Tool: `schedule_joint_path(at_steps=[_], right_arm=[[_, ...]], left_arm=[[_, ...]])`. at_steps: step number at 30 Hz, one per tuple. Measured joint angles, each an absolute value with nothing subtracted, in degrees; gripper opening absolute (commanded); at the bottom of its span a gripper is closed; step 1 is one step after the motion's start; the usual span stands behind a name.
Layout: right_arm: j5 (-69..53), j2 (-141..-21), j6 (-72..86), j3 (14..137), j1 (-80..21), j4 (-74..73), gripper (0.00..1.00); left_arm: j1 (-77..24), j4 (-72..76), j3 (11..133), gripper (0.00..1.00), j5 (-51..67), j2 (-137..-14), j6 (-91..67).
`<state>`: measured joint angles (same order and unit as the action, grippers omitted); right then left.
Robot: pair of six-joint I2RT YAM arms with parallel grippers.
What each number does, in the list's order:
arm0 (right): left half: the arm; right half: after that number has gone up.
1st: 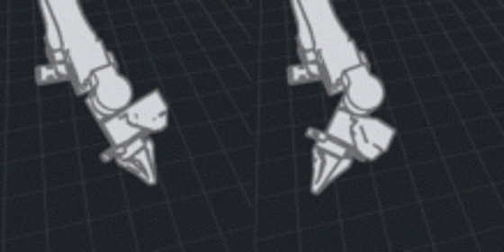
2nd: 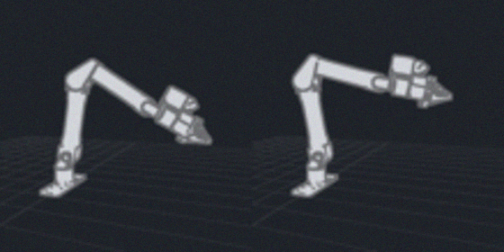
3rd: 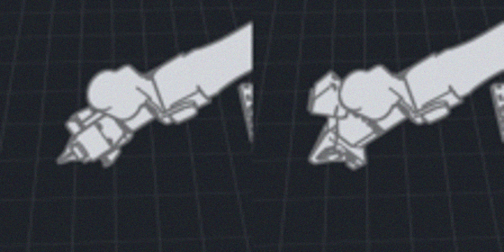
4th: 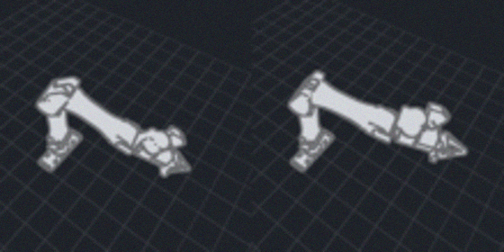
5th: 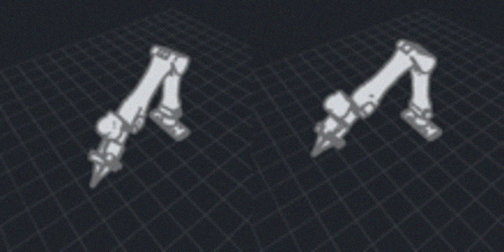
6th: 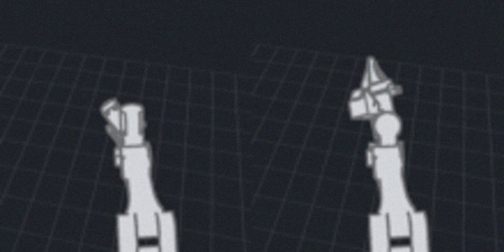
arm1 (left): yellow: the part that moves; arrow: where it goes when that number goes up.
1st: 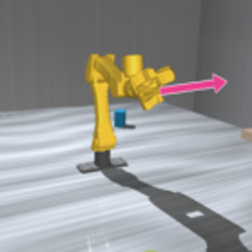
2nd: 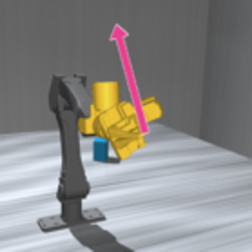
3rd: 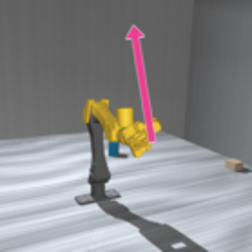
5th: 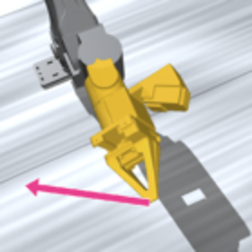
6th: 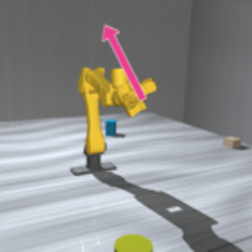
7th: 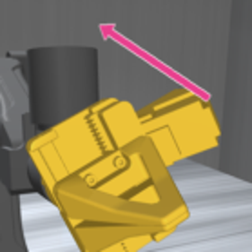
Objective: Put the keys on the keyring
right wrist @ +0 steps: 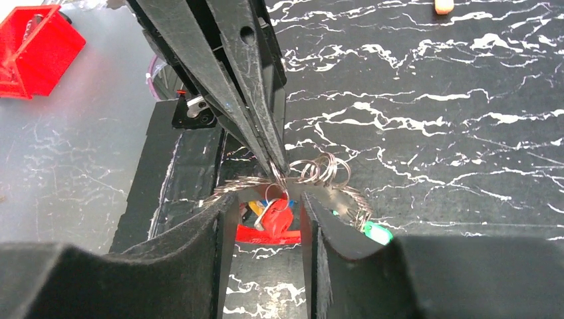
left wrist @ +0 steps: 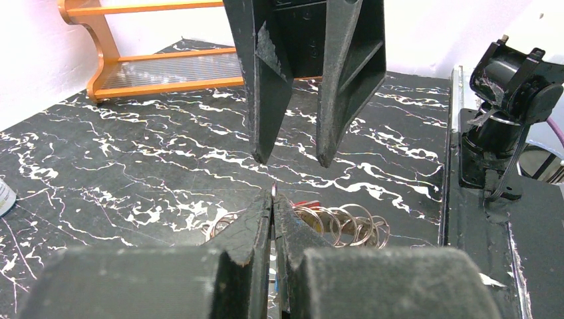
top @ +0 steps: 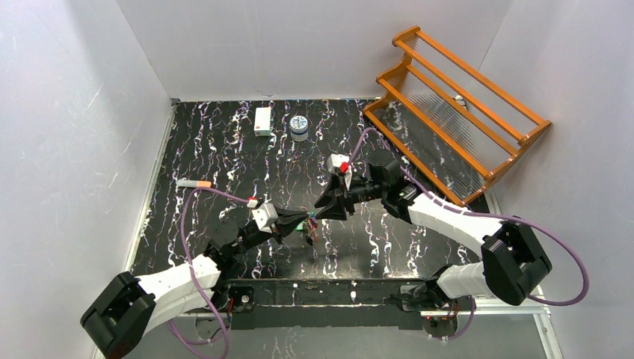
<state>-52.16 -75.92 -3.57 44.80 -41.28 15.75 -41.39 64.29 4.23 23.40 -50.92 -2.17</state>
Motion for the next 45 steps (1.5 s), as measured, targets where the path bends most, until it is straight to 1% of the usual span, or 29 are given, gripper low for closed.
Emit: schedule_joint_path(at_steps=[4, 13, 16, 17, 20, 23, 25, 29, 30, 32, 33, 35, 40, 45], right_arm=[[-54.24, -76.9, -3.9, 44.8, -41.69, 18.04, 0.41], [-55.53, -80.51, -5.04, 44.91, -43.18, 18.63, 0.41], [-55.51, -80.82, -5.41, 45.3, -43.38, 18.63, 0.39], [-55.51, -80.84, -5.56, 45.52, -43.48, 18.63, 0.37], [-55.44, -80.84, -6.0, 45.91, -43.59, 18.9, 0.27], [-55.2, -80.88, -6.33, 45.98, -43.62, 19.44, 0.09], [-55.09, -81.12, -6.24, 46.06, -43.53, 19.51, 0.01], [-55.24, -81.71, -6.46, 46.65, -43.51, 19.31, 0.01], [-55.22, -81.76, -6.57, 46.74, -43.51, 19.14, 0.01], [-55.18, -81.76, -7.6, 47.18, -43.53, 18.09, 0.01], [-55.11, -81.76, -8.03, 47.42, -43.55, 17.52, 0.01], [-54.52, -81.69, -9.32, 47.68, -43.59, 15.66, 0.01], [-51.46, -81.69, -13.93, 48.75, -43.66, 7.05, 0.01], [-47.83, -81.69, -19.16, 52.49, -43.99, -3.55, 0.01]], left_arm=[[-41.39, 64.29, 4.23, 0.0, 23.51, -50.92, -2.17], [-41.39, 64.29, 4.23, 0.0, 23.86, -50.87, -2.22], [-41.39, 64.29, 4.23, 0.0, 23.94, -50.74, -2.22], [-41.39, 64.29, 4.23, 0.0, 23.97, -50.65, -2.24], [-41.39, 64.29, 4.23, 0.0, 24.01, -50.41, -2.35], [-41.39, 64.34, 4.23, 0.0, 24.29, -50.37, -2.42], [-41.36, 64.29, 4.23, 0.0, 24.38, -50.33, -2.52], [-41.34, 64.25, 4.23, 0.0, 23.9, -50.22, -2.61], [-41.34, 64.18, 4.23, 0.04, 23.7, -50.13, -2.61], [-41.36, 64.03, 4.21, 0.19, 23.29, -49.93, -2.57], [-41.36, 63.9, 4.21, 0.25, 23.03, -49.71, -2.39], [-41.36, 63.9, 4.19, 0.34, 22.09, -48.82, -2.11], [-41.39, 64.07, 4.12, 0.43, 19.81, -44.29, -0.67], [-41.39, 58.22, 4.54, 0.47, 18.35, -41.04, 3.01]])
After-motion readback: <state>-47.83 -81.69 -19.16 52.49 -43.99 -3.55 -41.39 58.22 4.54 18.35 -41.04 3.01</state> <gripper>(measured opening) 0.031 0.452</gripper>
